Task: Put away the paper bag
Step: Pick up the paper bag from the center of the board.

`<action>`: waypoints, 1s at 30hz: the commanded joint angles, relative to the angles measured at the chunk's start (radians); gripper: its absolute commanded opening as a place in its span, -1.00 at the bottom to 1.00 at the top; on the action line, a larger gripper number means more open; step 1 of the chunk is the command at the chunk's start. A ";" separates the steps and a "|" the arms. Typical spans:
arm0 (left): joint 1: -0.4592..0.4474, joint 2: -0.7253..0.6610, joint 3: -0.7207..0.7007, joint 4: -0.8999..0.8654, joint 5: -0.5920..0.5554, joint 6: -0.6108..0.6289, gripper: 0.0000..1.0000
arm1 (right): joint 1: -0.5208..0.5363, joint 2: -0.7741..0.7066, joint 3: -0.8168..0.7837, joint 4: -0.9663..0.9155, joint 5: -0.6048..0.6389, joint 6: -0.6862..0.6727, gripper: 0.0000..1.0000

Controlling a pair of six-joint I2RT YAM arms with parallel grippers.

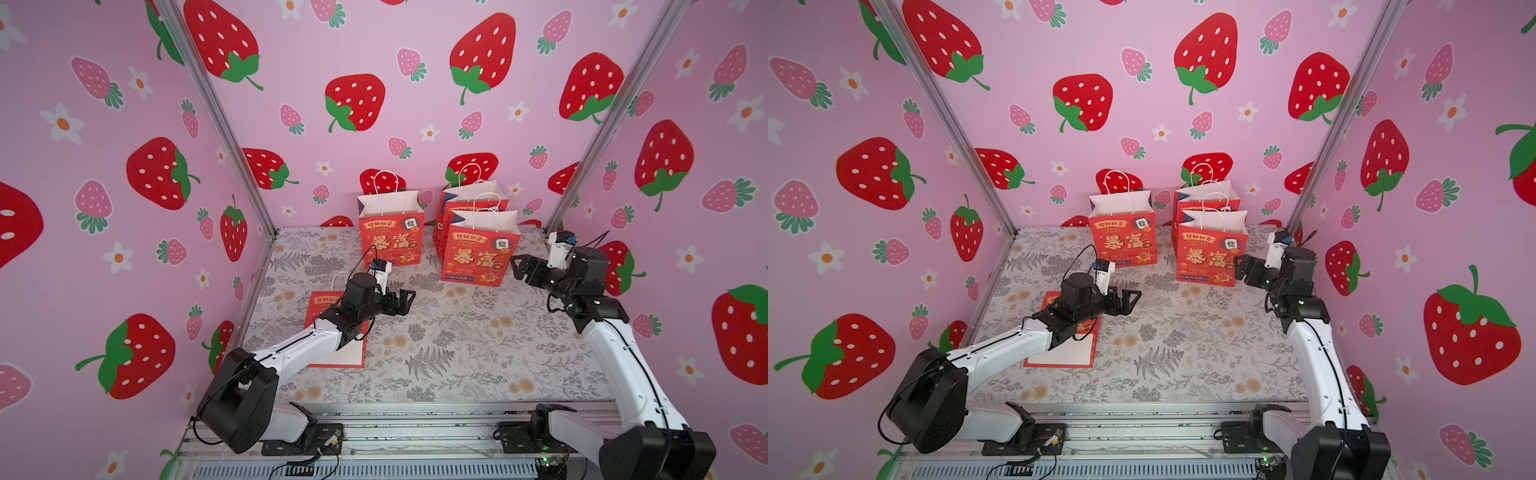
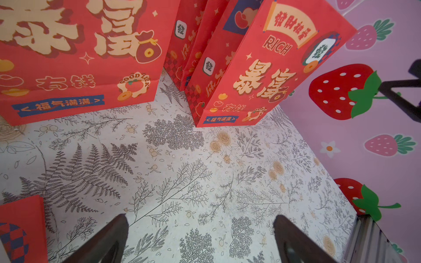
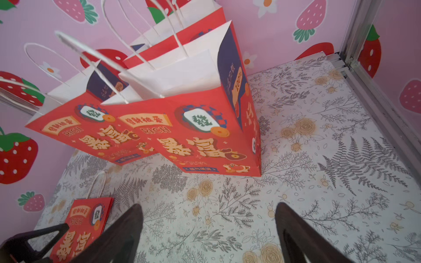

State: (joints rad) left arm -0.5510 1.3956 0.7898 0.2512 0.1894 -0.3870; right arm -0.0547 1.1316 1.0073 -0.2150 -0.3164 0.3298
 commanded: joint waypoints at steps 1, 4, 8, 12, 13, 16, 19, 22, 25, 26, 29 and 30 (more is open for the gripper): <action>-0.004 -0.021 0.019 0.004 -0.024 0.026 0.99 | -0.003 0.046 -0.003 0.195 -0.179 0.052 0.79; -0.004 -0.029 0.015 0.003 -0.031 0.029 0.99 | -0.002 0.101 0.030 0.228 -0.184 0.028 0.77; -0.004 -0.032 0.018 0.003 -0.036 0.032 0.99 | -0.008 0.174 0.079 0.256 -0.181 0.001 0.76; -0.006 -0.033 0.018 0.002 -0.036 0.035 0.99 | -0.022 0.218 0.118 0.270 -0.179 -0.013 0.73; -0.006 -0.036 0.017 0.000 -0.037 0.036 0.99 | -0.025 0.219 0.119 0.279 -0.171 -0.014 0.72; -0.006 -0.037 0.019 -0.001 -0.041 0.039 0.99 | -0.027 0.232 0.133 0.297 -0.149 -0.033 0.72; -0.006 -0.041 0.017 -0.001 -0.045 0.040 0.99 | -0.032 0.272 0.161 0.298 -0.162 -0.055 0.72; -0.007 -0.042 0.013 -0.002 -0.045 0.042 0.99 | -0.050 0.311 0.166 0.346 -0.205 -0.044 0.72; -0.007 -0.041 0.013 0.000 -0.046 0.043 0.99 | -0.066 0.342 0.174 0.390 -0.257 -0.031 0.72; -0.007 -0.042 0.011 0.000 -0.046 0.043 0.99 | -0.069 0.351 0.178 0.396 -0.272 -0.027 0.72; -0.008 -0.040 0.016 0.000 -0.046 0.043 0.99 | -0.075 0.383 0.201 0.398 -0.348 -0.017 0.68; -0.008 -0.037 0.016 -0.001 -0.045 0.042 0.99 | -0.076 0.390 0.204 0.394 -0.378 -0.014 0.66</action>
State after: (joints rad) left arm -0.5545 1.3808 0.7898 0.2504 0.1562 -0.3622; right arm -0.1253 1.5116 1.1671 0.1394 -0.5911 0.3077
